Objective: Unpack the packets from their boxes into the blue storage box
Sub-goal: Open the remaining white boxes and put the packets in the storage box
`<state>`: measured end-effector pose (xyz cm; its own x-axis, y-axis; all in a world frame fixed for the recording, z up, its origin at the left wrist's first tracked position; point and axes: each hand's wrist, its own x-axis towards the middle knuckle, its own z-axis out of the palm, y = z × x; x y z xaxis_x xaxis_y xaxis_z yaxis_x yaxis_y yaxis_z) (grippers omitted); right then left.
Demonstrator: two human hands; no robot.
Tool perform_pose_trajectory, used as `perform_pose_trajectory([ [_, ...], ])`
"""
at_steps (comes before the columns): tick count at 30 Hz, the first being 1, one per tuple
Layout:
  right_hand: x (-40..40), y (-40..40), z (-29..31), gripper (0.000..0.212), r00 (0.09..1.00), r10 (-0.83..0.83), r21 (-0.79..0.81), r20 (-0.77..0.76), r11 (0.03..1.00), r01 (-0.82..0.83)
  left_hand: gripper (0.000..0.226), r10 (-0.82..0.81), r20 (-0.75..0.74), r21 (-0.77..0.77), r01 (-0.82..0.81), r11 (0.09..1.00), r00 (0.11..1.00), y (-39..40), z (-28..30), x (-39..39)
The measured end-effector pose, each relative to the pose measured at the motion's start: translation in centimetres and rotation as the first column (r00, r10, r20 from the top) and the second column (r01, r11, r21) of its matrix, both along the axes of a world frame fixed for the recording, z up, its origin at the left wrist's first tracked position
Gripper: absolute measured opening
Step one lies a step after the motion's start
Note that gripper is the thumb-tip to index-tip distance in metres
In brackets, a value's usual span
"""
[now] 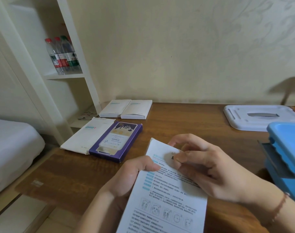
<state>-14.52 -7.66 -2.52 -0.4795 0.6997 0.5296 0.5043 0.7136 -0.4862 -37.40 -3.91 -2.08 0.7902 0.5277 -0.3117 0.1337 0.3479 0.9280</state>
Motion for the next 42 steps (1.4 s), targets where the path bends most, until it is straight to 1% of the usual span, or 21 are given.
perform_pose_trajectory([
  [1,0.0,-0.1,-0.1,0.011,1.000,-0.003,-0.003,-0.005,1.000,0.003,0.028,0.041,-0.061,-0.019,-0.042,0.999,0.997,0.3,0.1,0.1],
  [2,0.1,-0.1,-0.1,0.012,1.000,-0.007,-0.011,-0.026,1.000,0.007,0.030,0.063,-0.052,-0.012,-0.064,0.998,0.997,0.6,0.1,0.4],
  [4,0.5,-0.1,0.2,0.015,0.995,-0.028,-0.015,-0.097,1.000,0.027,0.030,0.120,0.067,0.008,-0.121,0.993,0.990,1.4,0.2,1.5],
  [6,0.9,0.0,0.6,0.023,0.991,-0.073,0.008,-0.109,0.997,0.075,0.030,0.145,0.112,0.141,-0.160,0.977,0.983,1.1,-0.3,1.5],
  [9,1.0,0.2,1.0,0.026,0.993,-0.115,0.033,-0.030,0.993,0.116,0.020,0.332,0.117,0.274,-0.352,0.895,0.936,1.1,-0.2,2.4],
  [15,0.9,0.3,1.5,0.017,0.983,-0.146,0.123,0.107,0.983,0.133,0.019,0.378,0.174,0.418,-0.416,0.808,0.909,0.7,0.0,2.7],
  [22,0.8,-0.1,0.9,0.011,0.970,-0.223,0.203,0.098,0.959,0.199,0.021,0.353,0.198,0.485,-0.404,0.775,0.914,0.5,0.1,2.9],
  [27,1.0,0.0,0.9,0.015,0.960,-0.232,0.240,0.158,0.952,0.191,0.020,0.335,0.214,0.486,-0.397,0.778,0.918,0.5,0.2,3.0],
  [28,1.1,0.0,0.8,0.015,0.966,-0.218,0.227,0.136,0.956,0.184,0.020,0.336,0.224,0.480,-0.403,0.779,0.915,0.6,0.1,3.0],
  [29,1.1,0.0,0.6,0.014,0.976,-0.210,0.194,0.064,0.962,0.194,0.020,0.339,0.240,0.470,-0.414,0.779,0.910,0.7,0.0,3.0],
  [30,1.1,0.0,0.2,0.013,0.974,-0.215,0.125,-0.072,0.967,0.222,0.019,0.344,0.263,0.448,-0.430,0.784,0.901,0.8,-0.1,3.0],
  [31,1.2,0.0,-0.2,0.022,0.937,-0.239,0.008,-0.254,0.968,0.249,0.018,0.356,0.290,0.410,-0.451,0.793,0.888,1.0,-0.2,3.1],
  [32,1.2,0.0,-0.6,0.045,0.867,-0.273,-0.142,-0.416,0.962,0.235,0.017,0.373,0.319,0.370,-0.477,0.797,0.871,1.1,-0.4,3.2],
  [33,1.1,-0.1,-1.0,0.066,0.809,-0.297,-0.294,-0.507,0.942,0.161,0.016,0.397,0.345,0.343,-0.508,0.790,0.850,1.2,-0.7,3.3],
  [34,0.9,-0.2,-1.4,0.077,0.785,-0.297,-0.398,-0.543,0.915,0.071,0.016,0.422,0.368,0.343,-0.543,0.766,0.828,1.3,-1.0,3.5],
  [36,0.6,-0.2,-2.2,0.082,0.793,-0.254,-0.467,-0.553,0.884,-0.042,0.023,0.441,0.405,0.399,-0.589,0.703,0.801,1.5,-1.6,3.8],
  [38,0.1,-0.2,-2.2,0.081,0.798,-0.265,-0.458,-0.542,0.889,-0.016,0.044,0.433,0.422,0.496,-0.603,0.625,0.796,1.8,-1.8,3.8],
  [39,-0.1,-0.1,-2.2,0.082,0.804,-0.289,-0.429,-0.520,0.902,0.047,0.050,0.429,0.425,0.560,-0.604,0.566,0.797,1.8,-1.7,3.8],
  [40,-0.3,0.0,-2.1,0.082,0.819,-0.328,-0.357,-0.471,0.920,0.163,0.050,0.430,0.429,0.615,-0.605,0.506,0.795,1.9,-1.6,3.7],
  [41,-0.6,0.1,-1.9,0.081,0.828,-0.393,-0.238,-0.400,0.917,0.321,0.047,0.435,0.436,0.650,-0.610,0.454,0.788,1.9,-1.5,3.7],
  [42,-1.0,0.3,-1.5,0.076,0.824,-0.464,-0.078,-0.326,0.882,0.465,0.045,0.441,0.448,0.667,-0.619,0.415,0.778,1.8,-1.4,3.8],
])
